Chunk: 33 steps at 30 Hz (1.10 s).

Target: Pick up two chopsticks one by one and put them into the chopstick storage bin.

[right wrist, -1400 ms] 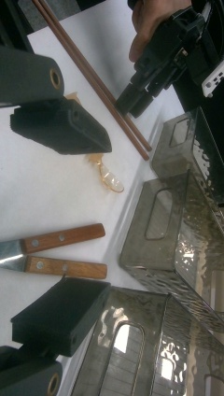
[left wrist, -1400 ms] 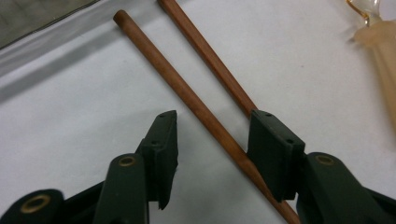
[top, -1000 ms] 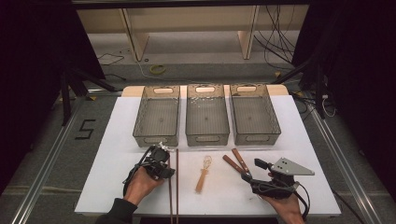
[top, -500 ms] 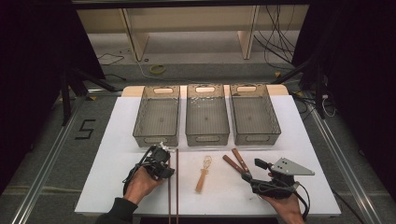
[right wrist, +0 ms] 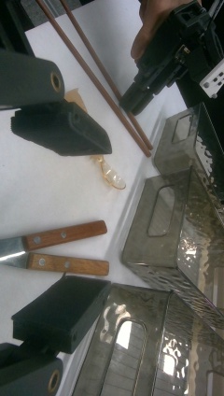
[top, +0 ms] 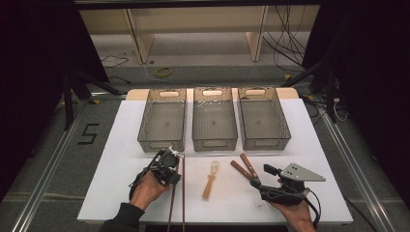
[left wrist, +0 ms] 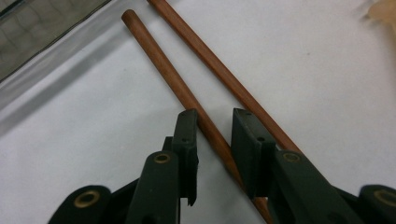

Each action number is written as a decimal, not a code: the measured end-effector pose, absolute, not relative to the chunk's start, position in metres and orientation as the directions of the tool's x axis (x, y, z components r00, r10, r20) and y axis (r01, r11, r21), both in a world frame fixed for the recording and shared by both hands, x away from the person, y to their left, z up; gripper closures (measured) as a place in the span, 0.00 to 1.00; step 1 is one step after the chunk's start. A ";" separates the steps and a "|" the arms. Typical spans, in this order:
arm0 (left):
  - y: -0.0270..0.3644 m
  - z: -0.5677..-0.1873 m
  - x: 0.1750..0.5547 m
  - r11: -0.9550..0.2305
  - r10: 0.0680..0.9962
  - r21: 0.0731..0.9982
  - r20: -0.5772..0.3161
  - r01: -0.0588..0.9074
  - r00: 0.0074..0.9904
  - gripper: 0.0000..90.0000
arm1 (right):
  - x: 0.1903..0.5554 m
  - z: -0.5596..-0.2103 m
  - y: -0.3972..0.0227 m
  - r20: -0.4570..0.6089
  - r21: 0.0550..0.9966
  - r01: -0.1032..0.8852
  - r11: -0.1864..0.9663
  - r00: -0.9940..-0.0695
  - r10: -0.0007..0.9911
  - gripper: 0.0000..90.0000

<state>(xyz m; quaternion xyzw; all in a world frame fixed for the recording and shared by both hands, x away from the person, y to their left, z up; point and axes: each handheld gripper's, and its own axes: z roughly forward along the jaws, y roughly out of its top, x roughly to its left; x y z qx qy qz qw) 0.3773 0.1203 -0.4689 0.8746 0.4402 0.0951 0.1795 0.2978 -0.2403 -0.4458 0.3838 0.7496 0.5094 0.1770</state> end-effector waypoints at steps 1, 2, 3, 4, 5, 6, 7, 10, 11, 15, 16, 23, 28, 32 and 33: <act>0.120 -0.469 0.378 -0.546 0.805 0.393 0.004 0.740 0.593 0.77 | 0.298 -0.446 -0.240 0.126 0.899 0.396 0.187 -0.642 0.756 0.33; 0.120 -0.470 0.378 -0.538 0.810 0.395 -0.004 0.745 0.587 0.76 | 0.298 -0.446 -0.240 0.128 0.898 0.398 0.186 -0.642 0.756 0.33; 0.121 -0.469 0.379 -0.544 0.806 0.388 -0.007 0.744 0.593 0.76 | 0.298 -0.446 -0.240 0.128 0.898 0.398 0.186 -0.642 0.756 0.33; 0.121 -0.469 0.380 -0.537 0.809 0.388 -0.014 0.749 0.587 0.76 | 0.298 -0.446 -0.240 0.128 0.898 0.398 0.186 -0.642 0.756 0.33; 0.121 -0.469 0.380 -0.541 0.807 0.384 -0.015 0.748 0.591 0.75 | 0.298 -0.446 -0.241 0.129 0.898 0.399 0.186 -0.642 0.756 0.33; 0.121 -0.469 0.381 -0.546 0.804 0.378 -0.015 0.748 0.594 0.75 | 0.298 -0.446 -0.241 0.129 0.898 0.399 0.186 -0.642 0.756 0.33; 0.121 -0.468 0.381 -0.549 0.802 0.374 -0.015 0.747 0.597 0.76 | 0.298 -0.446 -0.240 0.129 0.897 0.400 0.187 -0.642 0.756 0.33; 0.122 -0.468 0.383 -0.553 0.798 0.366 -0.025 0.748 0.602 0.79 | 0.298 -0.445 -0.240 0.128 0.898 0.399 0.187 -0.642 0.756 0.33; 0.122 -0.467 0.384 -0.559 0.794 0.357 -0.027 0.748 0.607 0.79 | 0.298 -0.445 -0.240 0.128 0.898 0.399 0.187 -0.642 0.756 0.33; 0.122 -0.467 0.385 -0.564 0.792 0.342 -0.034 0.752 0.609 0.85 | 0.298 -0.445 -0.241 0.129 0.898 0.399 0.184 -0.640 0.757 0.33; 0.122 -0.467 0.386 -0.566 0.791 0.336 -0.038 0.753 0.611 0.85 | 0.298 -0.445 -0.241 0.129 0.898 0.399 0.184 -0.640 0.757 0.33; 0.122 -0.467 0.386 -0.569 0.787 0.335 -0.044 0.751 0.615 0.92 | 0.298 -0.445 -0.241 0.130 0.898 0.401 0.184 -0.640 0.757 0.33; 0.123 -0.467 0.386 -0.573 0.781 0.342 -0.048 0.745 0.623 0.92 | 0.298 -0.445 -0.241 0.132 0.897 0.402 0.183 -0.640 0.757 0.33; 0.124 -0.467 0.386 -0.585 0.770 0.346 -0.046 0.733 0.636 0.92 | 0.298 -0.445 -0.241 0.133 0.898 0.401 0.182 -0.641 0.756 0.33; 0.124 -0.466 0.385 -0.588 0.766 0.353 -0.047 0.728 0.641 0.92 | 0.298 -0.445 -0.241 0.133 0.898 0.401 0.182 -0.641 0.756 0.34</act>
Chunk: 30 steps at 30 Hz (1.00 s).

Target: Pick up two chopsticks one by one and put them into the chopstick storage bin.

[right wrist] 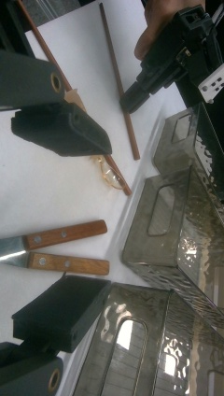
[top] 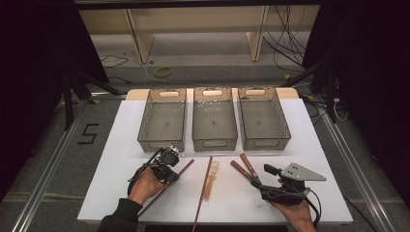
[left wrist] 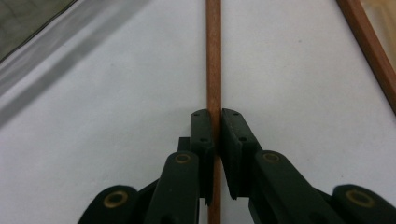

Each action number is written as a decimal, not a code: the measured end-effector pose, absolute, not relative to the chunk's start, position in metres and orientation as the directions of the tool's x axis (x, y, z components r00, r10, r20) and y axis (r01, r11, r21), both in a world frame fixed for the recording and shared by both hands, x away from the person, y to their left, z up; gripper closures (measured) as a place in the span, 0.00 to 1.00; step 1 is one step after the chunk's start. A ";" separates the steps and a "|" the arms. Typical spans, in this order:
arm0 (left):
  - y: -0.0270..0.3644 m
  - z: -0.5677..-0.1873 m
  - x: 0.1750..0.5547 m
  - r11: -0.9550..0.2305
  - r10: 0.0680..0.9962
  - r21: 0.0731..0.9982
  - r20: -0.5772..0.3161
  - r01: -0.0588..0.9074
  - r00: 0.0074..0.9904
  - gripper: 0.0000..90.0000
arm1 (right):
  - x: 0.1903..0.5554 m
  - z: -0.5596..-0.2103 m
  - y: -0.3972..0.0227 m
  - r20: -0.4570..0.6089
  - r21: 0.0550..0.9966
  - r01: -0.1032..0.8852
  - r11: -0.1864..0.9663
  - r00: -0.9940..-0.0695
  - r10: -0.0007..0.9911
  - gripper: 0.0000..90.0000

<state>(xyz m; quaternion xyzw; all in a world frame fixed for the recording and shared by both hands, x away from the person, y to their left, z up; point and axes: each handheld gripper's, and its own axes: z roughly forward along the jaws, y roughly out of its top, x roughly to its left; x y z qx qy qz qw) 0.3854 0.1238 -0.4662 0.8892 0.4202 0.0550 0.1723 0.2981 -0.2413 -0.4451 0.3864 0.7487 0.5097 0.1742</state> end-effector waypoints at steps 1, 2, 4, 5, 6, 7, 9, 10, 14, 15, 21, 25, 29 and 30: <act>0.124 -0.466 0.385 -0.588 0.766 0.353 -0.047 0.728 0.641 0.92 | 0.298 -0.445 -0.241 0.133 0.898 0.401 0.181 -0.641 0.756 0.34; 0.124 -0.465 0.385 -0.591 0.764 0.355 -0.044 0.725 0.644 0.92 | 0.298 -0.445 -0.241 0.133 0.898 0.401 0.181 -0.641 0.756 0.34; 0.125 -0.462 0.384 -0.593 0.759 0.367 -0.043 0.717 0.650 0.92 | 0.298 -0.445 -0.242 0.133 0.899 0.399 0.181 -0.641 0.756 0.34; 0.125 -0.460 0.384 -0.588 0.760 0.373 -0.047 0.717 0.648 0.92 | 0.298 -0.445 -0.242 0.133 0.899 0.400 0.181 -0.641 0.756 0.34; 0.126 -0.458 0.384 -0.591 0.757 0.378 -0.045 0.713 0.652 0.92 | 0.298 -0.445 -0.242 0.133 0.898 0.400 0.181 -0.641 0.756 0.34; 0.127 -0.456 0.384 -0.590 0.756 0.387 -0.043 0.709 0.653 0.92 | 0.298 -0.445 -0.242 0.134 0.898 0.400 0.180 -0.641 0.756 0.34; 0.130 -0.452 0.384 -0.589 0.753 0.402 -0.043 0.701 0.657 0.92 | 0.298 -0.445 -0.242 0.135 0.898 0.401 0.179 -0.640 0.756 0.34; 0.131 -0.449 0.383 -0.589 0.751 0.410 -0.042 0.697 0.659 0.92 | 0.298 -0.445 -0.242 0.135 0.898 0.401 0.179 -0.640 0.756 0.34; 0.136 -0.438 0.384 -0.578 0.747 0.441 -0.051 0.686 0.663 0.92 | 0.298 -0.445 -0.242 0.137 0.898 0.403 0.176 -0.638 0.758 0.34; 0.138 -0.435 0.384 -0.574 0.748 0.450 -0.052 0.684 0.662 0.92 | 0.298 -0.445 -0.242 0.139 0.899 0.403 0.174 -0.637 0.758 0.34; 0.144 -0.418 0.387 -0.541 0.749 0.508 -0.071 0.670 0.659 0.92 | 0.298 -0.445 -0.243 0.142 0.899 0.403 0.170 -0.636 0.758 0.34; 0.147 -0.407 0.392 -0.526 0.747 0.543 -0.072 0.655 0.661 0.92 | 0.298 -0.445 -0.243 0.143 0.899 0.403 0.169 -0.637 0.758 0.34; 0.150 -0.395 0.400 -0.506 0.751 0.575 -0.073 0.643 0.657 0.92 | 0.298 -0.445 -0.243 0.143 0.900 0.403 0.168 -0.636 0.759 0.34; 0.152 -0.392 0.403 -0.503 0.752 0.582 -0.069 0.638 0.656 0.92 | 0.298 -0.445 -0.243 0.143 0.900 0.403 0.168 -0.636 0.759 0.34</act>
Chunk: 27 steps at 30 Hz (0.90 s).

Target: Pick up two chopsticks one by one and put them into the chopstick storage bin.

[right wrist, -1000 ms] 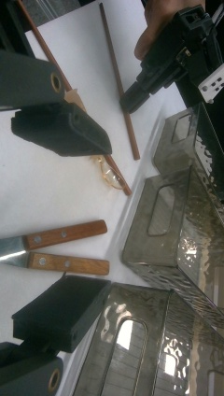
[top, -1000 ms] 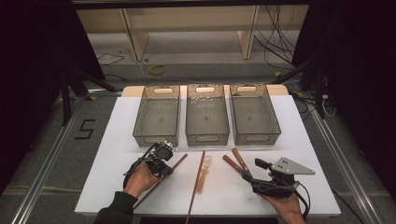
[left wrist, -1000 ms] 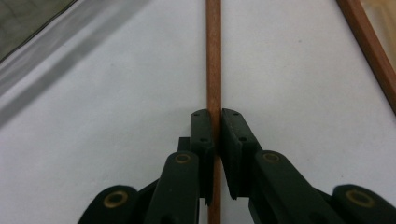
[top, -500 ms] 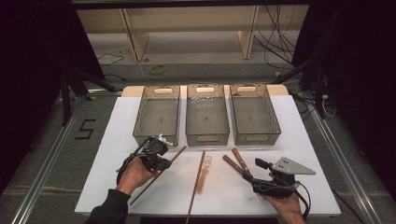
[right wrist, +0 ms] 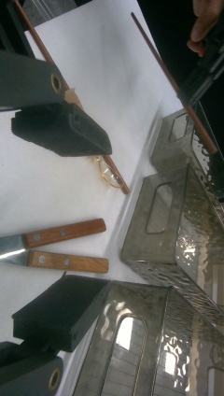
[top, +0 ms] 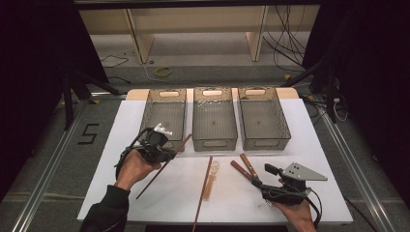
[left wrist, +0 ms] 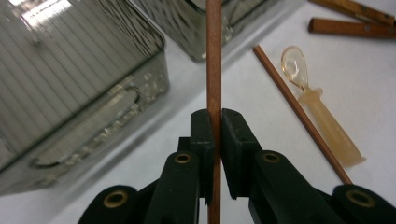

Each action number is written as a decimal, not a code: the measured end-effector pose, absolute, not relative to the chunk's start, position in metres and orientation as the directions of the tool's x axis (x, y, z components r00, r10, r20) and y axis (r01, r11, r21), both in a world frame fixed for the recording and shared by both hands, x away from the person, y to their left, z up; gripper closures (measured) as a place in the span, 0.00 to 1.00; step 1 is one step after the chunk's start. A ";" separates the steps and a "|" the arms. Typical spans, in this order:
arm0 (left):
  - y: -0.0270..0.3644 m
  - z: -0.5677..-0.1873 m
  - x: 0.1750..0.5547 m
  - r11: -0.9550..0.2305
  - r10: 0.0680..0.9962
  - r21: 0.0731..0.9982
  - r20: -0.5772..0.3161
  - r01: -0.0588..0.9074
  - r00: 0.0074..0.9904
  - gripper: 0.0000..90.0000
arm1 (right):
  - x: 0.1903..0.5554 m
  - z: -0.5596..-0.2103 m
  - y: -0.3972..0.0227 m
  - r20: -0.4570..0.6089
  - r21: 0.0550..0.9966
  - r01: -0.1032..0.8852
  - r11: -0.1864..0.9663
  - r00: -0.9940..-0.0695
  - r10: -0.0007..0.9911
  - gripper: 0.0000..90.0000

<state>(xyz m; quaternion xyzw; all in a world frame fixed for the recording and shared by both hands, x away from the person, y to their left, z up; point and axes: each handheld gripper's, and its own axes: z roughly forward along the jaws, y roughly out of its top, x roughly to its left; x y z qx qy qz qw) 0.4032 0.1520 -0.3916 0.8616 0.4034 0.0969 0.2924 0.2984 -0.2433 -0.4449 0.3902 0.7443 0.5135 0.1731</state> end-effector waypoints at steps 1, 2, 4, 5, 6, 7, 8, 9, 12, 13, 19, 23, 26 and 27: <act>0.153 -0.388 0.406 -0.495 0.756 0.593 -0.067 0.635 0.651 0.92 | 0.299 -0.445 -0.243 0.143 0.900 0.403 0.167 -0.635 0.759 0.34; 0.155 -0.384 0.408 -0.488 0.758 0.603 -0.065 0.631 0.649 0.92 | 0.299 -0.445 -0.243 0.144 0.900 0.403 0.167 -0.635 0.759 0.34; 0.158 -0.377 0.414 -0.475 0.763 0.619 -0.065 0.626 0.643 0.92 | 0.299 -0.445 -0.243 0.145 0.899 0.404 0.167 -0.635 0.758 0.34; 0.160 -0.374 0.417 -0.470 0.765 0.626 -0.063 0.622 0.641 0.92 | 0.299 -0.445 -0.243 0.146 0.899 0.405 0.166 -0.635 0.758 0.34; 0.161 -0.371 0.420 -0.461 0.770 0.631 -0.064 0.624 0.635 0.92 | 0.299 -0.445 -0.243 0.146 0.899 0.405 0.166 -0.635 0.758 0.34; 0.162 -0.368 0.424 -0.458 0.772 0.637 -0.060 0.620 0.633 0.92 | 0.299 -0.445 -0.243 0.146 0.899 0.405 0.166 -0.635 0.758 0.34; 0.163 -0.365 0.427 -0.454 0.775 0.642 -0.058 0.618 0.629 0.92 | 0.299 -0.445 -0.243 0.146 0.899 0.405 0.166 -0.635 0.759 0.34; 0.164 -0.362 0.430 -0.450 0.778 0.645 -0.055 0.617 0.625 0.92 | 0.299 -0.445 -0.243 0.146 0.899 0.405 0.166 -0.635 0.759 0.34; 0.166 -0.350 0.442 -0.442 0.785 0.668 -0.034 0.598 0.619 0.92 | 0.299 -0.445 -0.244 0.146 0.899 0.405 0.166 -0.635 0.759 0.34; 0.166 -0.350 0.442 -0.442 0.785 0.668 -0.034 0.598 0.619 0.92 | 0.299 -0.445 -0.244 0.146 0.899 0.405 0.166 -0.635 0.759 0.34; 0.168 -0.337 0.462 -0.426 0.801 0.689 -0.015 0.587 0.599 0.92 | 0.299 -0.445 -0.244 0.147 0.899 0.406 0.165 -0.635 0.759 0.34; 0.170 -0.331 0.475 -0.418 0.808 0.702 -0.004 0.577 0.589 0.92 | 0.299 -0.445 -0.244 0.147 0.899 0.405 0.165 -0.636 0.758 0.34; 0.172 -0.326 0.485 -0.409 0.813 0.714 0.003 0.568 0.582 0.92 | 0.300 -0.446 -0.244 0.149 0.898 0.407 0.165 -0.636 0.757 0.34; 0.172 -0.324 0.487 -0.409 0.816 0.720 0.014 0.561 0.578 0.92 | 0.300 -0.446 -0.244 0.149 0.898 0.407 0.165 -0.636 0.757 0.34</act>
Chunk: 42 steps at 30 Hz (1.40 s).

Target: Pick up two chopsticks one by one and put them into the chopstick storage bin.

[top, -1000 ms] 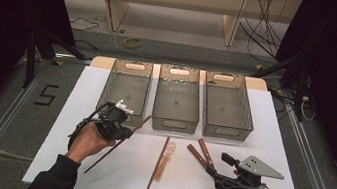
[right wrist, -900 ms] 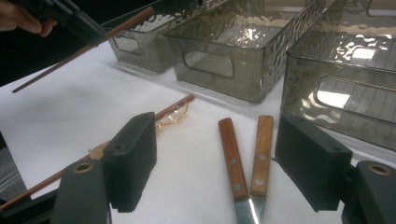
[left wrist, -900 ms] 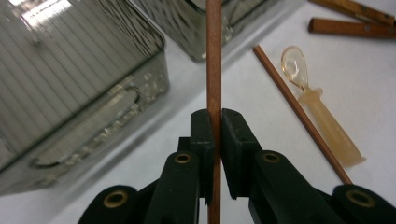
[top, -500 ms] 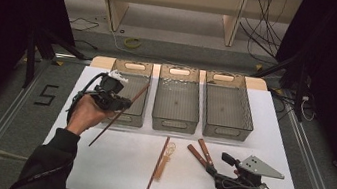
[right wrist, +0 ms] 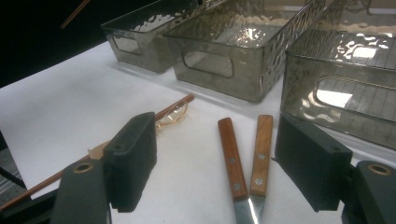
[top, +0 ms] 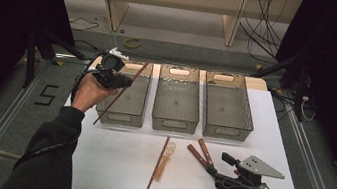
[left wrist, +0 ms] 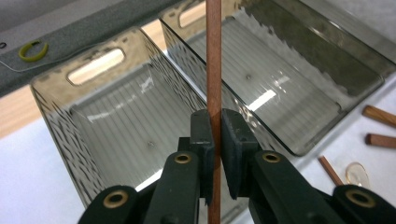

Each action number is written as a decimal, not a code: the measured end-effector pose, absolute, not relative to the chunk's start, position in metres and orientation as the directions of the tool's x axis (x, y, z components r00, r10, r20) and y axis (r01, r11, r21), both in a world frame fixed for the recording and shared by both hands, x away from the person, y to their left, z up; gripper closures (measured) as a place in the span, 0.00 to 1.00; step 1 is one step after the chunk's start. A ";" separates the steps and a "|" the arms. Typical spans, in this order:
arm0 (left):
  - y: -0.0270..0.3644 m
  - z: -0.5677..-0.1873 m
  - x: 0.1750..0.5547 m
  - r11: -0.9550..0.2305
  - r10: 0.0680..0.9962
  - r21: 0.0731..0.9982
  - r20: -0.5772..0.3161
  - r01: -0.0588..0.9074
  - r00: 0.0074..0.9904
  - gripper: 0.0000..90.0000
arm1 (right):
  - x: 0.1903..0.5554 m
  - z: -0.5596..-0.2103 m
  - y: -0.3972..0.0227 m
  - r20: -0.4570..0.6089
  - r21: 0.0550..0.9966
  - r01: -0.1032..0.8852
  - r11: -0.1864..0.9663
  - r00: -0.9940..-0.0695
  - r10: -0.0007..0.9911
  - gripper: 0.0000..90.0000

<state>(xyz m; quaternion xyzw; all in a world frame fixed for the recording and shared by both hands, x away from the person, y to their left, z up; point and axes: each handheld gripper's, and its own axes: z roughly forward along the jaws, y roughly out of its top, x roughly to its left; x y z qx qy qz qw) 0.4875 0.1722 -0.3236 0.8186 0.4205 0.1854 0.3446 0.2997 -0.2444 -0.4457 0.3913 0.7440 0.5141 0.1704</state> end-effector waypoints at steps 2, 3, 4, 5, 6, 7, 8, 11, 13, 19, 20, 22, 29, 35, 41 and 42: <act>0.175 -0.321 0.495 -0.401 0.819 0.731 0.016 0.553 0.573 0.92 | 0.300 -0.446 -0.244 0.151 0.897 0.409 0.166 -0.638 0.756 0.34; 0.175 -0.320 0.498 -0.389 0.824 0.741 0.014 0.547 0.567 0.92 | 0.300 -0.447 -0.244 0.149 0.897 0.409 0.168 -0.637 0.756 0.34; 0.177 -0.319 0.501 -0.381 0.828 0.748 0.014 0.544 0.561 0.92 | 0.300 -0.447 -0.244 0.148 0.897 0.408 0.169 -0.639 0.755 0.34; 0.179 -0.318 0.505 -0.377 0.831 0.754 0.019 0.538 0.556 0.92 | 0.300 -0.447 -0.244 0.148 0.897 0.408 0.169 -0.639 0.755 0.34; 0.181 -0.318 0.508 -0.365 0.837 0.760 0.015 0.538 0.547 0.92 | 0.301 -0.447 -0.244 0.148 0.897 0.408 0.170 -0.639 0.755 0.34; 0.183 -0.317 0.511 -0.361 0.840 0.763 0.016 0.536 0.543 0.92 | 0.301 -0.447 -0.244 0.149 0.898 0.407 0.168 -0.641 0.753 0.34; 0.185 -0.317 0.514 -0.344 0.847 0.772 0.009 0.535 0.532 0.92 | 0.301 -0.447 -0.244 0.148 0.898 0.407 0.170 -0.641 0.753 0.34; 0.191 -0.317 0.524 -0.321 0.861 0.781 0.005 0.535 0.509 0.92 | 0.302 -0.448 -0.244 0.153 0.896 0.411 0.168 -0.641 0.752 0.34; 0.193 -0.319 0.530 -0.303 0.869 0.787 -0.003 0.537 0.494 0.92 | 0.302 -0.448 -0.244 0.153 0.896 0.411 0.168 -0.642 0.751 0.34; 0.195 -0.333 0.539 -0.295 0.877 0.788 -0.001 0.541 0.481 0.92 | 0.302 -0.448 -0.244 0.158 0.895 0.414 0.166 -0.643 0.750 0.34; 0.195 -0.335 0.540 -0.293 0.877 0.789 -0.003 0.541 0.480 0.92 | 0.302 -0.448 -0.244 0.158 0.895 0.414 0.166 -0.643 0.750 0.34; 0.197 -0.340 0.541 -0.286 0.879 0.790 -0.010 0.542 0.477 0.92 | 0.302 -0.448 -0.244 0.157 0.895 0.414 0.167 -0.643 0.750 0.34; 0.201 -0.357 0.545 -0.260 0.887 0.791 -0.031 0.554 0.460 0.92 | 0.302 -0.448 -0.243 0.159 0.894 0.416 0.167 -0.643 0.749 0.34; 0.201 -0.367 0.546 -0.260 0.891 0.782 -0.033 0.566 0.454 0.92 | 0.301 -0.448 -0.243 0.159 0.894 0.415 0.167 -0.644 0.749 0.34; 0.202 -0.374 0.547 -0.261 0.893 0.776 -0.033 0.575 0.449 0.92 | 0.301 -0.448 -0.244 0.159 0.894 0.415 0.166 -0.643 0.749 0.34; 0.203 -0.374 0.547 -0.261 0.893 0.773 -0.034 0.578 0.449 0.92 | 0.301 -0.448 -0.244 0.160 0.894 0.415 0.166 -0.643 0.749 0.34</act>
